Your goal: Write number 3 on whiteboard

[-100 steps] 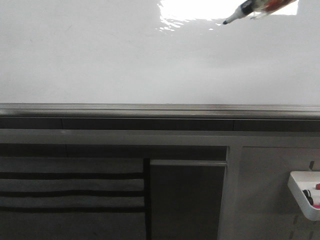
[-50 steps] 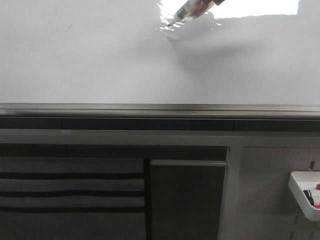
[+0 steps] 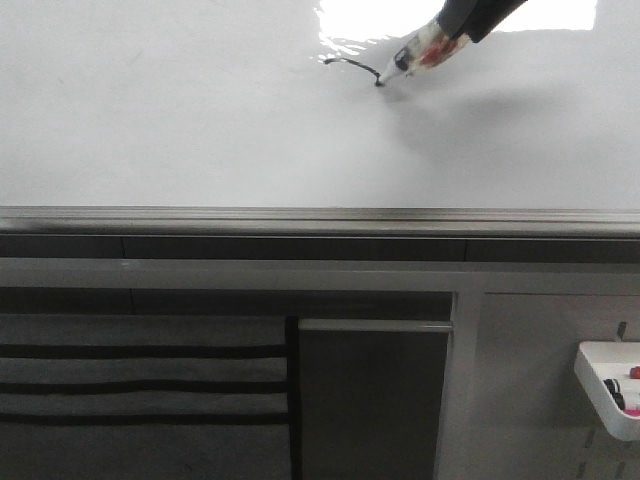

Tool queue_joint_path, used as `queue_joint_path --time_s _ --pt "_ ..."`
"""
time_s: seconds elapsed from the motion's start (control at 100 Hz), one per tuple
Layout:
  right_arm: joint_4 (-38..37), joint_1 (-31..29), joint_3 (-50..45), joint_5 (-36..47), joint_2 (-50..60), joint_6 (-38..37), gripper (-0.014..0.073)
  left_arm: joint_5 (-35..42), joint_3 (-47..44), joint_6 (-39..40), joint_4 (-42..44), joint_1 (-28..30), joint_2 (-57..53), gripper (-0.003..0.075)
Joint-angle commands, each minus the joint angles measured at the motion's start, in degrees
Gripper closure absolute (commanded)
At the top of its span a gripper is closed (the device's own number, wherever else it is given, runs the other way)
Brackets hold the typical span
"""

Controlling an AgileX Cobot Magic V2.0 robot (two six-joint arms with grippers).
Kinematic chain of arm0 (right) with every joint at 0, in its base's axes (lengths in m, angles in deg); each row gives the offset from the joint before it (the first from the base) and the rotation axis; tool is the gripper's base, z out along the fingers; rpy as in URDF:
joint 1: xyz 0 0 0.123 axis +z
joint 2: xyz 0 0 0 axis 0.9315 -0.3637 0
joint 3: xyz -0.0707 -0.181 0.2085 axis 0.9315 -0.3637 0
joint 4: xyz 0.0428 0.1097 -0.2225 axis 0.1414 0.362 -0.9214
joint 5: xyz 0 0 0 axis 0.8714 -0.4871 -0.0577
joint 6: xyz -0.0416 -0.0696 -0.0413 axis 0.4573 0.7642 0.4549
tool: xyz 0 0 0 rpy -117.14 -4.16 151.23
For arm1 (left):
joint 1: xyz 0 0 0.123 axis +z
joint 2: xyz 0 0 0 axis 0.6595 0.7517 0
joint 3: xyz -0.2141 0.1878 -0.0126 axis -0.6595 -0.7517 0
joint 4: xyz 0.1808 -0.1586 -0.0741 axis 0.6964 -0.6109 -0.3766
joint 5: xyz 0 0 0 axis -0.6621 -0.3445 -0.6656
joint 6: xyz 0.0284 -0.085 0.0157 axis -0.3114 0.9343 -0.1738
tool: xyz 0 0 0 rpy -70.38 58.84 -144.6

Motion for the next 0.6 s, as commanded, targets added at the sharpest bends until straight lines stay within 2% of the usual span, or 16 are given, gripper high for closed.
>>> queue_joint_path --time_s 0.0,0.08,0.16,0.31,0.39,0.48,0.59 --pt "-0.7 2.1 -0.3 6.6 -0.2 -0.4 0.0594 3.9 1.5 0.7 -1.3 0.1 -0.3 0.0362" --pt "-0.7 3.1 0.1 10.1 -2.4 -0.4 0.0594 3.9 1.5 0.7 -1.3 0.1 -0.3 0.0362" --pt "-1.2 3.0 1.1 9.9 -3.0 -0.4 0.0594 3.9 1.5 0.7 -1.3 0.1 -0.3 0.0362" --pt "-4.4 0.4 0.0 1.8 0.2 -2.5 0.0594 3.9 1.5 0.7 -1.3 0.1 -0.3 0.0362" --pt "-3.8 0.3 -3.0 0.7 1.8 -2.5 0.0594 3.9 1.5 0.7 -1.3 0.1 -0.3 0.0362" --pt "-0.6 2.5 -6.9 6.1 1.4 -2.5 0.0594 3.9 1.5 0.7 -1.3 0.1 -0.3 0.0362" --pt "0.5 5.6 -6.3 15.3 -1.4 -2.5 0.0594 3.9 1.5 0.7 -1.3 0.1 -0.3 0.0362"
